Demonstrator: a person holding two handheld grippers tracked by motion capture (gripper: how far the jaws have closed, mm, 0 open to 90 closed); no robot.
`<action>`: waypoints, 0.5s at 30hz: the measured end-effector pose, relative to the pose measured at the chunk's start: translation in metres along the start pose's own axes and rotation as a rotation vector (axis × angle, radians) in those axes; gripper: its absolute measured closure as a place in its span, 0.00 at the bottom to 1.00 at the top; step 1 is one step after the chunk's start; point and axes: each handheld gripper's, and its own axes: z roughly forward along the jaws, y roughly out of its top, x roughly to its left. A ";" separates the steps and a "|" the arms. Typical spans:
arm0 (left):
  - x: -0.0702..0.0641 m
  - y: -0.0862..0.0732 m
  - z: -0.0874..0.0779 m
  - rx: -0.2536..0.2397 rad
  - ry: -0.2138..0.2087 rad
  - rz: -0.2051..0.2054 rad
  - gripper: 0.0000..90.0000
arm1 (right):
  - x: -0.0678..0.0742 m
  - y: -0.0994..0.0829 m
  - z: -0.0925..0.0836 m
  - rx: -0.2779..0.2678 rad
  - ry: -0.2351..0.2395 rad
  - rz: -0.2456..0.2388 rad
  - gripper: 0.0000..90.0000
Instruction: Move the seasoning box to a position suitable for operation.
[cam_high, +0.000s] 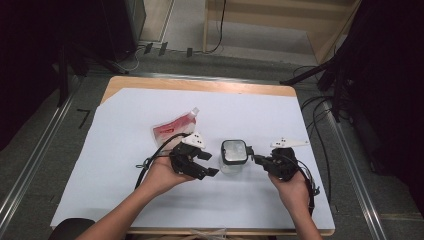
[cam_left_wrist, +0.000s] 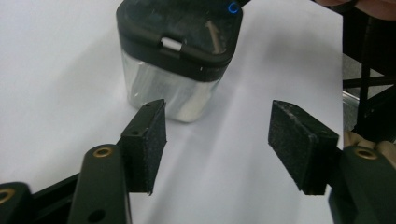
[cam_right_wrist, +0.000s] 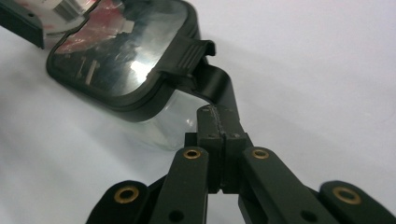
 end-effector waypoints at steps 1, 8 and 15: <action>0.000 0.003 0.001 0.006 0.006 0.015 0.40 | -0.003 0.001 0.001 0.000 0.002 -0.002 1.00; 0.005 0.017 0.007 0.003 0.017 -0.005 0.30 | -0.017 0.012 0.003 -0.005 -0.015 -0.005 1.00; 0.009 0.023 0.018 0.025 0.033 0.000 0.24 | -0.032 0.021 0.008 -0.024 -0.024 0.028 1.00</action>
